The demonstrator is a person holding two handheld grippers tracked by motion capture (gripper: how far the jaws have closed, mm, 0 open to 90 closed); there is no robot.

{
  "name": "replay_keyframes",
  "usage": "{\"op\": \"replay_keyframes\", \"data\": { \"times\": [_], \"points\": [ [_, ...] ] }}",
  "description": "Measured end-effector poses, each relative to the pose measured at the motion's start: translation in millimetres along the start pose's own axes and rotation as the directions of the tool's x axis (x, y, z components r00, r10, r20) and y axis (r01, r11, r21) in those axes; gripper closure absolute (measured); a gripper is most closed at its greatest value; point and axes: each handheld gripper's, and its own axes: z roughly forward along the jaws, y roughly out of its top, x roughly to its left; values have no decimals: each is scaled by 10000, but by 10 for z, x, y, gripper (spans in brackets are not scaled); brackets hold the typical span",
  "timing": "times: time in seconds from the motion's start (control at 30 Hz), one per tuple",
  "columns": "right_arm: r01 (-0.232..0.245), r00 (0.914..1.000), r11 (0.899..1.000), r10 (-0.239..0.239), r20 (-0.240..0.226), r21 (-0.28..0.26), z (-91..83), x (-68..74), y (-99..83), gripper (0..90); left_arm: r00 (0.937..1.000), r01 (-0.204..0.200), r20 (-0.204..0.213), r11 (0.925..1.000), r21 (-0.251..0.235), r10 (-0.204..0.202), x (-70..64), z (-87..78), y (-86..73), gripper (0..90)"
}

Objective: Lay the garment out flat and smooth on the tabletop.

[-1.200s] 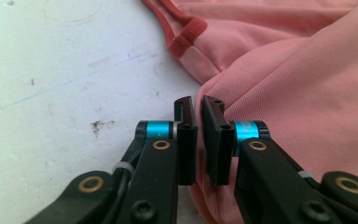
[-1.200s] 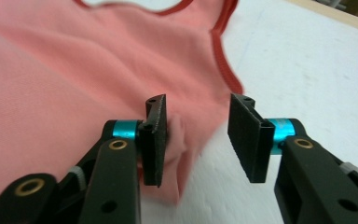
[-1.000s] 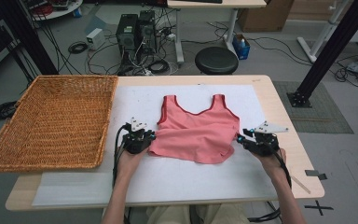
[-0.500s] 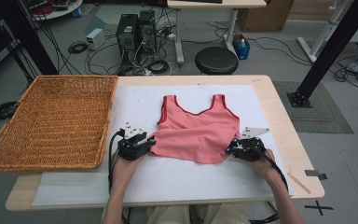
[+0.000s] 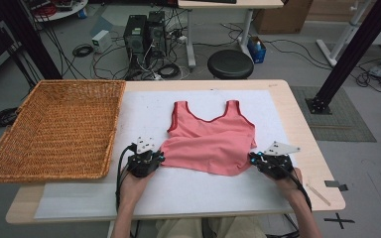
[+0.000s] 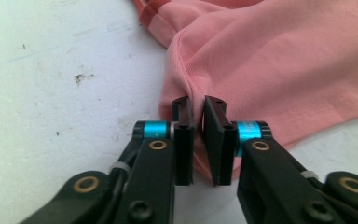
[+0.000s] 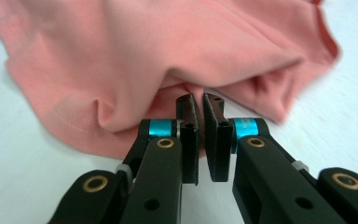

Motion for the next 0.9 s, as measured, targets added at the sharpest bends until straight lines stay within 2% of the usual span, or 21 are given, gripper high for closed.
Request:
{"op": "replay_keyframes", "data": {
  "times": [0.03, 0.07, 0.1, 0.13, 0.17, 0.23, 0.3, 0.37, 0.4, 0.47, 0.53, 0.6, 0.67, 0.73, 0.77, 0.8, 0.83, 0.87, 0.9],
  "points": [
    [-134, 9999, 9999, 134, 69, -19, -59, 6, -35, 859, 10000, 0, 0, 10000, 0, 0, 0, 0, 0, 847],
    [-222, 9996, 9997, 222, 176, -36, -120, 11, -74, 859, 9999, -80, 135, 10000, -17, 80, -31, -72, -14, 851],
    [-222, 9996, 9997, 222, 176, -36, -120, 11, -74, 859, 9999, -80, 135, 10000, -17, 80, -31, -72, -14, 852],
    [-467, 9985, 9989, 470, 291, -94, -261, 39, -155, 859, 9997, -62, 229, 10000, -72, 64, -54, -116, -29, 852],
    [-563, 9979, 9984, 567, 308, -107, -332, 62, -196, 859, 9990, 3, 446, 9999, -154, 4, -87, -211, -74, 854],
    [-730, 9969, 9973, 732, 285, -95, -461, 113, -280, 858, 9985, 87, 543, 9999, -149, -79, -104, -247, -104, 855],
    [-750, 9965, 9972, 748, 375, 51, -534, 154, -372, 857, 9975, -98, 703, 9998, 176, 86, -147, -284, -216, 855],
    [-836, 9962, 9964, 832, 267, 147, -562, 184, -454, 845, 9972, -134, 742, 9990, 415, 102, -147, -255, -283, 852],
    [-905, 9959, 9959, 905, 91, 56, -570, 192, -483, 810, 9972, -70, 746, 9991, 427, 38, -143, -250, -301, 839],
    [-937, 9955, 9953, 934, -136, -234, -590, 189, -510, 710, 9978, -3, 667, 9997, 225, -12, -135, -269, -301, 727],
    [-965, 9953, 9938, 959, -134, -559, -615, 158, -491, 625, 9980, 43, 627, 10000, -56, -40, -123, -281, -272, 592],
    [-964, 9953, 9915, 961, -71, -872, -626, 110, -439, 599, 9977, 48, 678, 9999, -93, -42, -112, -264, -231, 575],
    [-748, 9971, 9949, 739, -158, -677, -570, 65, -374, 592, 9961, 49, 876, 9998, 213, -68, -100, -195, -193, 556],
    [-492, 9974, 9985, 478, -536, -250, -452, 38, -335, 579, 9965, -75, 836, 9986, 525, 31, -109, -108, -182, 555],
    [-390, 9975, 9992, 389, -589, -5, -385, 38, -330, 585, 9966, -163, 823, 9977, 658, 108, -117, -70, -186, 574],
    [-272, 9973, 9993, 290, -671, 274, -319, 43, -335, 633, 9974, -237, 700, 9981, 568, 197, -127, -66, -190, 605],
    [-142, 9960, 9967, 211, -868, 801, -270, 51, -317, 674, 9972, -222, 720, 9983, 540, 182, -118, -75, -191, 647],
    [-41, 9961, 9974, 105, -878, 720, -270, 67, -305, 759, 9948, -127, 1017, 9986, 506, 75, -106, -83, -197, 729],
    [34, 9948, 9981, 29, -1017, 619, -278, 81, -304, 826, 9936, -145, 1127, 9990, 426, 96, -110, -94, -208, 791]
  ]
}}
